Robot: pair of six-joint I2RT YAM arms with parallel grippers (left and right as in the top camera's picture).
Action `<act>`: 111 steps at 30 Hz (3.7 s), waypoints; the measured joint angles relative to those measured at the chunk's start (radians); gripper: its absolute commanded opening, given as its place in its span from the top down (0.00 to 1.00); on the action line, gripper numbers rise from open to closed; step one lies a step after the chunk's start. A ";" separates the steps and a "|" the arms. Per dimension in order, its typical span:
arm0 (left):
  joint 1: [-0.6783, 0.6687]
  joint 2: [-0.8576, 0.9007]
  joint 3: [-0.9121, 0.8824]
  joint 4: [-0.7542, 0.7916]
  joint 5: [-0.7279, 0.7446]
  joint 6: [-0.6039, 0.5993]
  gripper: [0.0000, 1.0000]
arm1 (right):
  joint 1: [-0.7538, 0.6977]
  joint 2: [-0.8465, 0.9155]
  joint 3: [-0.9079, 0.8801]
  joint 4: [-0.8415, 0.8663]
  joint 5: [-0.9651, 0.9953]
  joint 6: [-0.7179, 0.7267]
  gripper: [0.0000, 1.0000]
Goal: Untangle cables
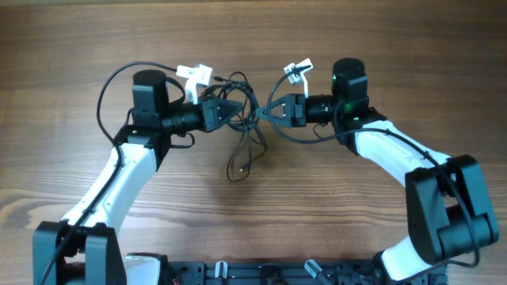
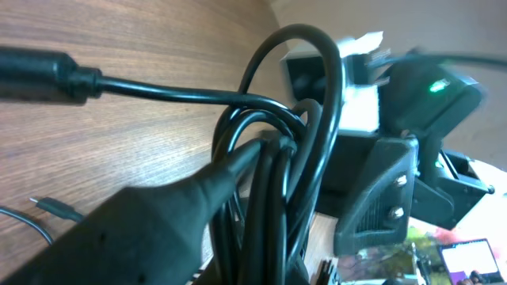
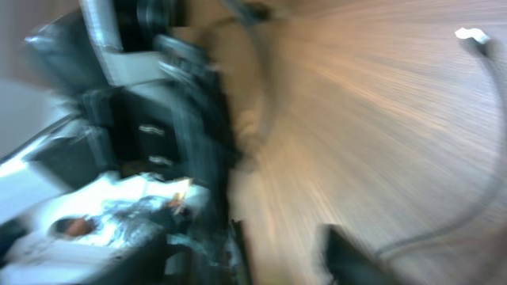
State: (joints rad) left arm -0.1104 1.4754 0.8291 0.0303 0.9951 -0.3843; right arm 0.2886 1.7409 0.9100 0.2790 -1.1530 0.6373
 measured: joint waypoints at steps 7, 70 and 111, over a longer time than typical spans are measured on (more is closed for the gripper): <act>0.089 -0.015 0.000 -0.008 0.016 -0.097 0.96 | -0.093 -0.050 -0.005 -0.295 0.234 -0.133 0.00; -0.139 -0.277 0.000 -0.209 -0.325 -0.177 0.96 | 0.245 -0.680 -0.004 -0.922 0.789 -0.188 0.00; -0.058 -0.298 -0.002 -0.266 -0.450 -0.259 0.96 | 0.248 -0.428 -0.004 -0.572 0.590 -0.225 0.06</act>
State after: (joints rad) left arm -0.1688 1.1778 0.8276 -0.2359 0.5449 -0.6434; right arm 0.5365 1.3125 0.9058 -0.2928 -0.5629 0.4122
